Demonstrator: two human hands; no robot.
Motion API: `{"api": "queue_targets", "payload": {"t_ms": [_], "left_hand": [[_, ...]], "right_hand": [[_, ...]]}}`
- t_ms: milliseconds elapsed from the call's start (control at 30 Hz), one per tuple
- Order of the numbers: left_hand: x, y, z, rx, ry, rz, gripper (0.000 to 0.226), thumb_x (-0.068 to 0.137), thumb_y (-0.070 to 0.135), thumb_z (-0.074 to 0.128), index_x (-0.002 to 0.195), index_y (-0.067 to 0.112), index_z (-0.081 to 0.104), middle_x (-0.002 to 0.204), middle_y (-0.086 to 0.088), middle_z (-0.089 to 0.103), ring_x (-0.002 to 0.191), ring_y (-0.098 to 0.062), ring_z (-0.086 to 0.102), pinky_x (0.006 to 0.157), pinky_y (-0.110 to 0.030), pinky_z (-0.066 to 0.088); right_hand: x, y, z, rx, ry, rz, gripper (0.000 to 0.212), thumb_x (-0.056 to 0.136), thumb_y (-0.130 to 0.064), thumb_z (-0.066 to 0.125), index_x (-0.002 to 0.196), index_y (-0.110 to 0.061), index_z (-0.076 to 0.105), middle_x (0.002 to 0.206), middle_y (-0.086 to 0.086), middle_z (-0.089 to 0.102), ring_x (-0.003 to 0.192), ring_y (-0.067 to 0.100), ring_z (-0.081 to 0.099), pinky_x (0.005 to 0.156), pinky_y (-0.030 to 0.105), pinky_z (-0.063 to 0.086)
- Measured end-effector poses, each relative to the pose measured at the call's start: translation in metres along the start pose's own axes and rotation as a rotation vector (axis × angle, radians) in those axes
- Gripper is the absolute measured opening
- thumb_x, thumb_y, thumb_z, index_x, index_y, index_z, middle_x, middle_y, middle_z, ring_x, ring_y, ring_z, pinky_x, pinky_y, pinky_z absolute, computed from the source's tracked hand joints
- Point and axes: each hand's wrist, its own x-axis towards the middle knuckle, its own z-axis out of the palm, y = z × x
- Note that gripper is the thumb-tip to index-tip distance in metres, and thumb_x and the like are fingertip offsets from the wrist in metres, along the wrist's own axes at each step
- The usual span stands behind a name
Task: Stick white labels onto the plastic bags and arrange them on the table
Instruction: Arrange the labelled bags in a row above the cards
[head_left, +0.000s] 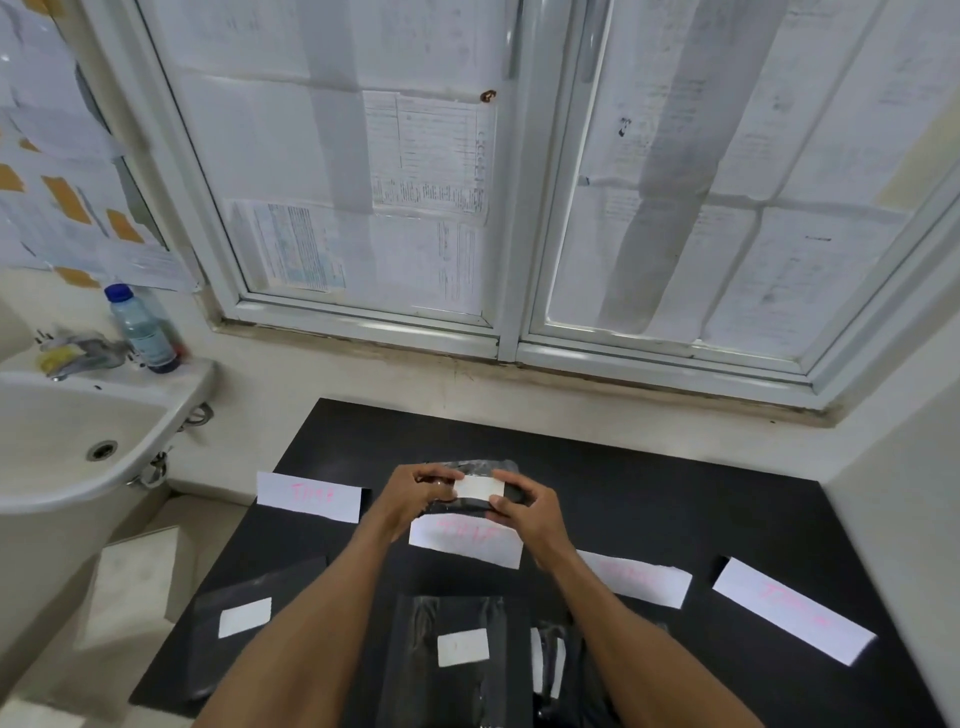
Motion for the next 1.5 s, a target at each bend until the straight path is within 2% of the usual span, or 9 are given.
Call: {"api": "queue_targets", "payload": {"t_ms": [133, 300, 500, 633, 933, 1133, 1333, 1433, 1500], "left_hand": [[0.032, 0.005, -0.022, 0.143, -0.014, 0.05, 0.027, 0.074, 0.002, 0.078, 0.099, 0.012, 0.076, 0.101, 0.006, 0.063, 0.091, -0.012, 0.062, 0.074, -0.019, 0.053], [0.084, -0.001, -0.044, 0.263, -0.009, 0.09, 0.027, 0.07, 0.005, 0.08, 0.092, 0.02, 0.077, 0.106, 0.002, 0.061, 0.098, -0.015, 0.06, 0.086, -0.029, 0.053], [0.13, -0.011, -0.043, 0.268, 0.079, 0.031, 0.035, 0.066, 0.004, 0.082, 0.093, 0.013, 0.062, 0.095, 0.001, 0.063, 0.085, -0.016, 0.06, 0.067, -0.02, 0.048], [0.155, -0.021, -0.038, 0.278, 0.116, -0.071, 0.06, 0.068, 0.006, 0.083, 0.113, 0.015, 0.045, 0.107, -0.001, 0.054, 0.096, -0.017, 0.056, 0.078, -0.027, 0.052], [0.198, -0.05, -0.013, 0.363, 0.177, -0.219, 0.061, 0.066, 0.008, 0.084, 0.119, 0.005, 0.054, 0.111, -0.01, 0.059, 0.098, -0.021, 0.059, 0.087, -0.03, 0.052], [0.211, -0.069, 0.002, 0.322, 0.179, -0.254, 0.059, 0.077, -0.001, 0.071, 0.131, 0.005, 0.049, 0.121, -0.014, 0.06, 0.108, -0.026, 0.059, 0.094, -0.032, 0.05], [0.212, -0.077, 0.011, 0.388, 0.108, -0.199, 0.061, 0.085, 0.0, 0.063, 0.142, 0.01, 0.043, 0.127, -0.018, 0.051, 0.115, -0.028, 0.054, 0.1, -0.031, 0.043], [0.208, -0.078, 0.013, 0.444, 0.065, -0.201, 0.058, 0.088, 0.004, 0.062, 0.142, 0.011, 0.043, 0.13, -0.019, 0.046, 0.117, -0.028, 0.051, 0.099, -0.03, 0.041], [0.208, -0.077, 0.013, 0.47, 0.04, -0.202, 0.055, 0.088, 0.004, 0.061, 0.14, 0.008, 0.043, 0.131, -0.018, 0.047, 0.12, -0.028, 0.049, 0.099, -0.03, 0.04]], "right_hand": [[0.028, 0.0, 0.006, -0.051, 0.013, 0.007, 0.035, 0.078, 0.003, 0.073, 0.109, -0.013, 0.069, 0.116, 0.009, 0.063, 0.104, 0.028, 0.064, 0.078, 0.04, 0.06], [0.071, 0.007, 0.022, -0.239, 0.075, -0.021, 0.034, 0.074, -0.006, 0.078, 0.103, -0.022, 0.07, 0.113, 0.004, 0.065, 0.105, 0.025, 0.063, 0.081, 0.044, 0.059], [0.114, 0.014, 0.032, -0.296, 0.189, 0.109, 0.052, 0.075, -0.005, 0.077, 0.112, -0.014, 0.042, 0.114, 0.003, 0.054, 0.106, 0.019, 0.057, 0.088, 0.035, 0.056], [0.14, 0.032, 0.03, -0.224, 0.201, 0.238, 0.051, 0.087, -0.001, 0.062, 0.126, -0.018, 0.035, 0.123, 0.009, 0.053, 0.115, 0.026, 0.056, 0.091, 0.044, 0.055], [0.171, 0.068, 0.02, -0.432, 0.32, 0.397, 0.037, 0.089, -0.007, 0.059, 0.125, -0.009, 0.052, 0.122, 0.007, 0.058, 0.112, 0.024, 0.056, 0.097, 0.034, 0.047], [0.19, 0.086, 0.013, -0.532, 0.315, 0.448, 0.03, 0.085, -0.005, 0.054, 0.114, -0.007, 0.061, 0.115, 0.015, 0.06, 0.105, 0.029, 0.059, 0.089, 0.033, 0.048], [0.185, 0.094, 0.018, -0.538, 0.244, 0.394, 0.062, 0.088, -0.002, 0.055, 0.145, -0.01, 0.033, 0.137, 0.014, 0.048, 0.127, 0.028, 0.046, 0.108, 0.034, 0.038], [0.181, 0.097, 0.019, -0.666, 0.14, 0.388, 0.061, 0.089, 0.002, 0.051, 0.145, -0.013, 0.033, 0.135, 0.017, 0.047, 0.126, 0.027, 0.045, 0.102, 0.025, 0.035], [0.182, 0.097, 0.019, -0.744, 0.085, 0.396, 0.062, 0.09, -0.001, 0.049, 0.147, -0.015, 0.029, 0.136, 0.019, 0.044, 0.126, 0.03, 0.042, 0.104, 0.032, 0.037]]}}
